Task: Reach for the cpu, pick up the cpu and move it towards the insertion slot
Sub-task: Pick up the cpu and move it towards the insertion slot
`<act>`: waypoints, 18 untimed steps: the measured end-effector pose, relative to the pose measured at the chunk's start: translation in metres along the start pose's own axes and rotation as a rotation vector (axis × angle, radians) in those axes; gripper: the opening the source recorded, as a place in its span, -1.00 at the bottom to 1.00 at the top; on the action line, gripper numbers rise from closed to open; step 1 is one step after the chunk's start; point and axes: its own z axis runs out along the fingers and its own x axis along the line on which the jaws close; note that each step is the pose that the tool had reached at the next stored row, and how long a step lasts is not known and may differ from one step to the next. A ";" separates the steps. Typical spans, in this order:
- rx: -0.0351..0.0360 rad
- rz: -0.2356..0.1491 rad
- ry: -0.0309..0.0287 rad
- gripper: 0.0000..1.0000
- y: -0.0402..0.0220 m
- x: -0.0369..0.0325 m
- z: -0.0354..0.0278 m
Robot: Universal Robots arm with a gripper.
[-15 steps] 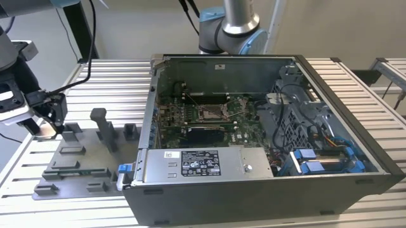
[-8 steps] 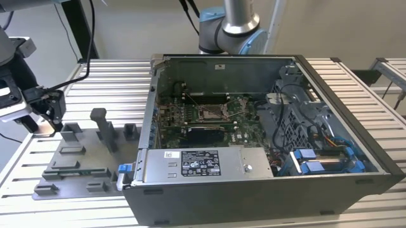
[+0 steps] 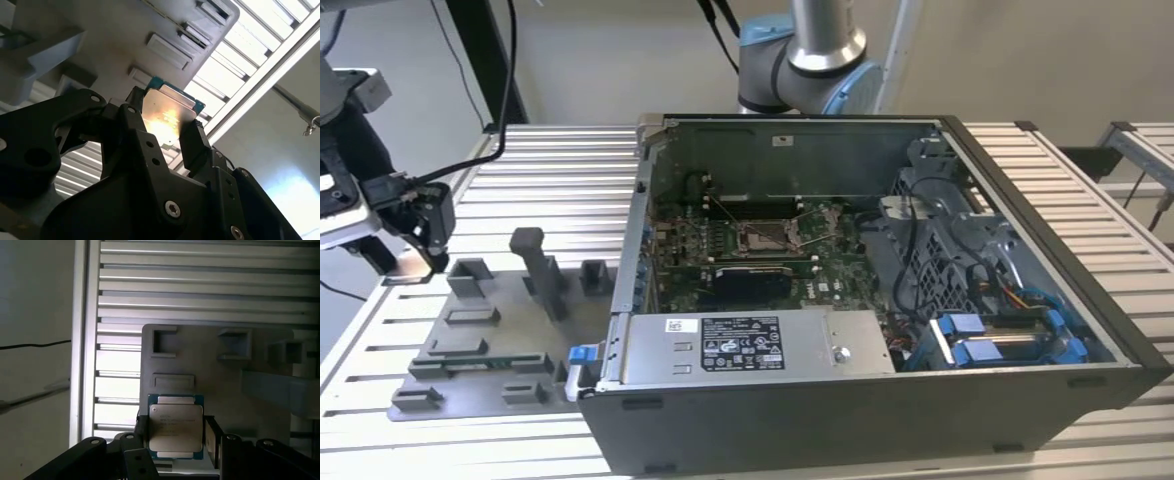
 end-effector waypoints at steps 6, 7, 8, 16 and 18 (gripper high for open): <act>0.0001 0.000 0.0001 -1.00 0.0002 0.0002 -0.0045; 0.0001 0.000 0.0002 -1.00 0.0003 0.0003 -0.0054; 0.0001 0.000 0.0002 -1.00 0.0004 0.0003 -0.0065; 0.0001 0.000 0.0002 -1.00 0.0007 0.0007 -0.0124; 0.0001 0.000 0.0001 -1.00 0.0008 0.0007 -0.0135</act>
